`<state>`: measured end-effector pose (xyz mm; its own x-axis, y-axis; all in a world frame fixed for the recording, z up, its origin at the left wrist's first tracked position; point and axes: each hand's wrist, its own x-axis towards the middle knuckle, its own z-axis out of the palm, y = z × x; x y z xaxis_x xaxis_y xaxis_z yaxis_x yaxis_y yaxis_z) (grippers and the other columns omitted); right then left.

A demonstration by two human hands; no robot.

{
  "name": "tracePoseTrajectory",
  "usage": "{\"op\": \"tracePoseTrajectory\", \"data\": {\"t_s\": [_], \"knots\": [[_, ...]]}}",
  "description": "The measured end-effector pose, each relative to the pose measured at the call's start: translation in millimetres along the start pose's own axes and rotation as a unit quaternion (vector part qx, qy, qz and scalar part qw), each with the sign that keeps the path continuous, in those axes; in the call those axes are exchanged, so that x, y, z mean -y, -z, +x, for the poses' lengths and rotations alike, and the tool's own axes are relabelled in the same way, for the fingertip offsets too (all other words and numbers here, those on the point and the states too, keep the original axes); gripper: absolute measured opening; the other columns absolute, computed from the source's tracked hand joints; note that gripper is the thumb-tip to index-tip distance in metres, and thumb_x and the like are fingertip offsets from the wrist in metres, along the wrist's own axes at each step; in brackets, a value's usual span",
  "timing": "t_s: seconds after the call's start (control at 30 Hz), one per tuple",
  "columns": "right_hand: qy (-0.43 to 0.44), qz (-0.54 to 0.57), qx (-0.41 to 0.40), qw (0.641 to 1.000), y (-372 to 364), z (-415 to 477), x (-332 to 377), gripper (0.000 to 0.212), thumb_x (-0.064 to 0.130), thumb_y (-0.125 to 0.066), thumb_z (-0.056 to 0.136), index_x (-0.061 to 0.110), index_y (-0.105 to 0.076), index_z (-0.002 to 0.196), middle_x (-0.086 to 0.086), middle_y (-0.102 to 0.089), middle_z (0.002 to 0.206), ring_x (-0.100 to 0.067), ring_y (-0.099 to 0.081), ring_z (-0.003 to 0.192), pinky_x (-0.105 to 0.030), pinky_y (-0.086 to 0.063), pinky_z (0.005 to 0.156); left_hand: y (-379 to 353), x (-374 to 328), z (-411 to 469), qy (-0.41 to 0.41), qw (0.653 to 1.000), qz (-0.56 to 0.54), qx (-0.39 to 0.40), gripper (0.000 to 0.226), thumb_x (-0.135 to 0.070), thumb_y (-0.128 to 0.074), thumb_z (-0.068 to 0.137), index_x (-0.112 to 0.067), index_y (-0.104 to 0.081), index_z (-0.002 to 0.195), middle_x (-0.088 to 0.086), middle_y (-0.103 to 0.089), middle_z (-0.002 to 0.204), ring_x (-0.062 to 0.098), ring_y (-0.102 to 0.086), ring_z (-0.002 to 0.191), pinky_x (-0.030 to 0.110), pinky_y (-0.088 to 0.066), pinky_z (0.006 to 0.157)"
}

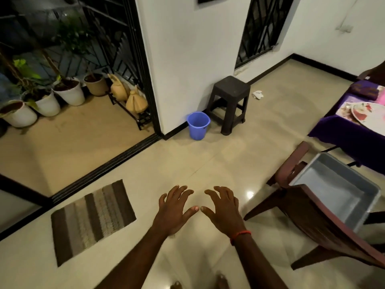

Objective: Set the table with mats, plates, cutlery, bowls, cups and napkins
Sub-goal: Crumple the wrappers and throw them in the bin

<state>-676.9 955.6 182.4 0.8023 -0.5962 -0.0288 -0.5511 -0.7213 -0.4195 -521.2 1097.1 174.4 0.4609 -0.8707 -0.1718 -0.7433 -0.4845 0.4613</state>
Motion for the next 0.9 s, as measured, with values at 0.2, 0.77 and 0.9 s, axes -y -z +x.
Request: {"op": "tracePoseTrajectory", "data": {"t_s": [0.2, 0.77, 0.9], "knots": [[0.013, 0.021, 0.062, 0.998, -42, 33, 26, 0.071, 0.072, -0.033, 0.083, 0.036, -0.05, 0.142, 0.003, -0.042, 0.147, -0.019, -0.027, 0.141, -0.041, -0.031, 0.108, -17, 52, -4, 0.056, 0.998, -0.034, 0.018, 0.073, -0.082, -0.021, 0.091, -0.042, -0.036, 0.15, -0.016, -0.023, 0.165, 0.007, -0.008, 0.155, 0.049, -0.015, 0.121], [-0.036, 0.093, 0.184, 0.978, -239, 143, -11, 0.062, 0.071, -0.026, 0.092, 0.038, -0.046, 0.14, 0.011, -0.046, 0.141, -0.014, -0.033, 0.134, -0.037, -0.029, 0.105, -123, 185, 91, 0.195, 0.975, -0.101, 0.025, 0.107, -0.1, -0.006, 0.073, -0.036, -0.039, 0.152, -0.01, -0.03, 0.165, 0.011, -0.021, 0.153, 0.05, -0.022, 0.119], [-0.048, 0.09, 0.212, 0.972, -301, 160, -32, 0.069, 0.072, -0.016, 0.091, 0.036, -0.046, 0.142, 0.008, -0.047, 0.143, -0.015, -0.034, 0.135, -0.039, -0.031, 0.106, -170, 226, 111, 0.213, 0.969, -0.115, 0.045, 0.108, -0.1, -0.007, 0.074, -0.033, -0.04, 0.152, -0.008, -0.035, 0.163, 0.014, -0.024, 0.152, 0.048, -0.024, 0.118]]}}
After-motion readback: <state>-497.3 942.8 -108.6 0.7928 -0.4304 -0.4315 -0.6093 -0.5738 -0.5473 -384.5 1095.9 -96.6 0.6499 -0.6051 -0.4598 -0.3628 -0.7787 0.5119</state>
